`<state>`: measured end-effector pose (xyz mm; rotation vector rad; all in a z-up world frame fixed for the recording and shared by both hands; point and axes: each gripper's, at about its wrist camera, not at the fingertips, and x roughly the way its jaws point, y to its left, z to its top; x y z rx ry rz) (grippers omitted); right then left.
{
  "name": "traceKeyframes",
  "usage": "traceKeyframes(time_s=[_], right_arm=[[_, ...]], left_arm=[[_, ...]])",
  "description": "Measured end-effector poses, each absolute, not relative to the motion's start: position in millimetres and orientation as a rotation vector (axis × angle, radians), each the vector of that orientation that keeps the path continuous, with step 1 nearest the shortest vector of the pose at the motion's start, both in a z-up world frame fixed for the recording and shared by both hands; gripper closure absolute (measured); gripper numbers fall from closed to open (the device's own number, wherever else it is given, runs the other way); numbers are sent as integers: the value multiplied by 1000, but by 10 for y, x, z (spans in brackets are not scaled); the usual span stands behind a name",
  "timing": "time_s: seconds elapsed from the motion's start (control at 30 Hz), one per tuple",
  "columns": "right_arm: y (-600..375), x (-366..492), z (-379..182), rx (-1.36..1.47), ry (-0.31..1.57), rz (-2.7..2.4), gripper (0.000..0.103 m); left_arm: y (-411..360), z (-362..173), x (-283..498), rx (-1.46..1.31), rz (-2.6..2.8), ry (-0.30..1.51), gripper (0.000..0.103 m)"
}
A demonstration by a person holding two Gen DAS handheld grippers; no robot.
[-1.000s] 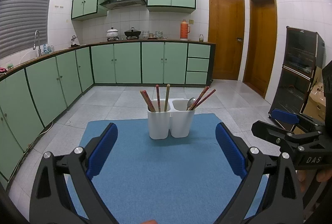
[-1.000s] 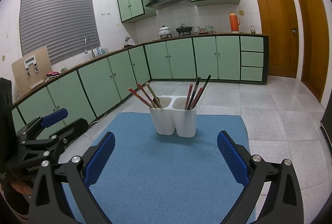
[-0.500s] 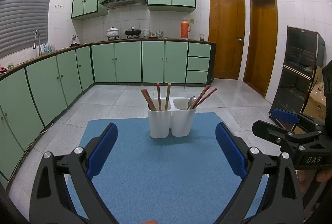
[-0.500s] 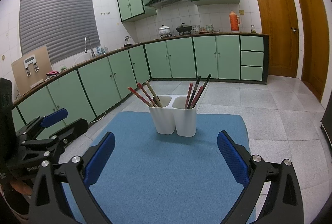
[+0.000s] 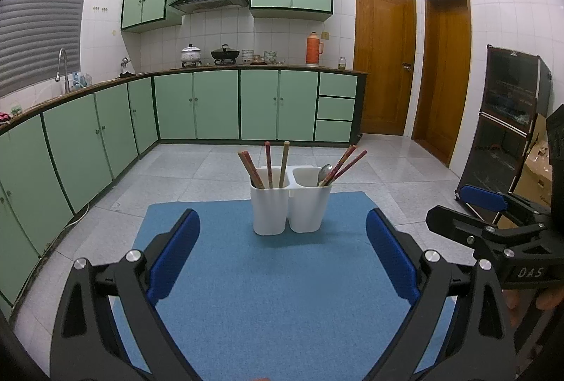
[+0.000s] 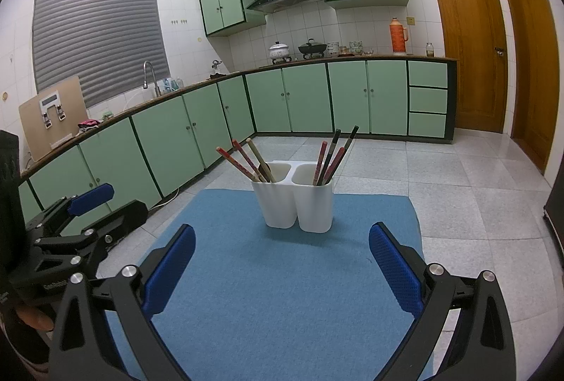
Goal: Organize utensils
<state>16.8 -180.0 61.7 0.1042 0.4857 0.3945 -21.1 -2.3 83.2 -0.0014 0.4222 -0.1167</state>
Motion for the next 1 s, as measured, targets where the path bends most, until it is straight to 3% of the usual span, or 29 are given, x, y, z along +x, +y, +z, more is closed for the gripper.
traceKeyframes(time_s=[1.0], right_arm=[[-1849,205,590,100,496,390,6]], left_arm=[[-64,738,-169,-11,-116,429,11]])
